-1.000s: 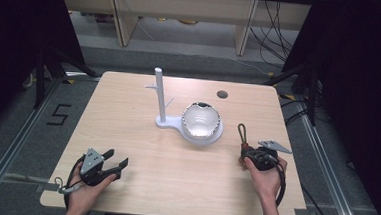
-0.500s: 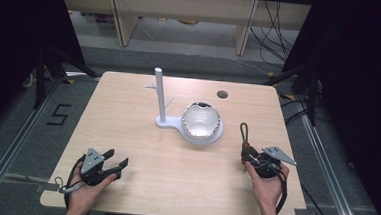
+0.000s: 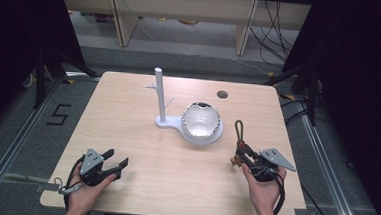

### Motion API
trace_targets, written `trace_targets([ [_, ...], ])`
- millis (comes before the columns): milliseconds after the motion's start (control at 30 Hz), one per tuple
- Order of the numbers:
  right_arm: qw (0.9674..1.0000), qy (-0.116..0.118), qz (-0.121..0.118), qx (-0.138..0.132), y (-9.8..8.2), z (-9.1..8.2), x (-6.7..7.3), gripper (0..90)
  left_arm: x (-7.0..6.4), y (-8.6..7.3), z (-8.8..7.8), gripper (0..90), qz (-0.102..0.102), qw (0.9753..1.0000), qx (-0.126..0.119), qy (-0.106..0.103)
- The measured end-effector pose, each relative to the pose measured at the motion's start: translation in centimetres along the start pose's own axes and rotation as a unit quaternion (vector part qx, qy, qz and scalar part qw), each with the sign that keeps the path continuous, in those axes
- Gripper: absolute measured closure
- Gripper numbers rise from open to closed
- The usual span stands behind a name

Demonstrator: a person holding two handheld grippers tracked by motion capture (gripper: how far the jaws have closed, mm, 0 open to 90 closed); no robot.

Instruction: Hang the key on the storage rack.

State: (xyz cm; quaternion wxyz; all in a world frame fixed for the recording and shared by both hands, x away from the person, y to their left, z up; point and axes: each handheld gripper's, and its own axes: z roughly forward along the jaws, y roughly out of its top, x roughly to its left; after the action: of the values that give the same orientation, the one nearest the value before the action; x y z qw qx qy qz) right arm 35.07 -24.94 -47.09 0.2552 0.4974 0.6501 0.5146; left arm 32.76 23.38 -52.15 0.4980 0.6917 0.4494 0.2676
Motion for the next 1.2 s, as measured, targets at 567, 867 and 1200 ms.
trace_targets([
  [567, 0.9993, 0.026, -0.015, -0.022, 0.2, -0.6, 2.2, 69.9, -0.3, 0.7, -0.4, 33.6, -0.011, 0.9998, -0.017, -0.002],
  [867, 0.9980, 0.054, -0.017, -0.029, 0.1, -0.6, 3.7, 69.8, -1.4, 2.3, 0.0, 36.3, -0.015, 0.9987, -0.036, -0.033],
  [1200, 0.9959, 0.073, -0.040, -0.036, 0.2, -0.3, 5.2, 69.8, -3.1, 4.8, 0.6, 40.9, -0.012, 0.9955, -0.055, -0.077],
])
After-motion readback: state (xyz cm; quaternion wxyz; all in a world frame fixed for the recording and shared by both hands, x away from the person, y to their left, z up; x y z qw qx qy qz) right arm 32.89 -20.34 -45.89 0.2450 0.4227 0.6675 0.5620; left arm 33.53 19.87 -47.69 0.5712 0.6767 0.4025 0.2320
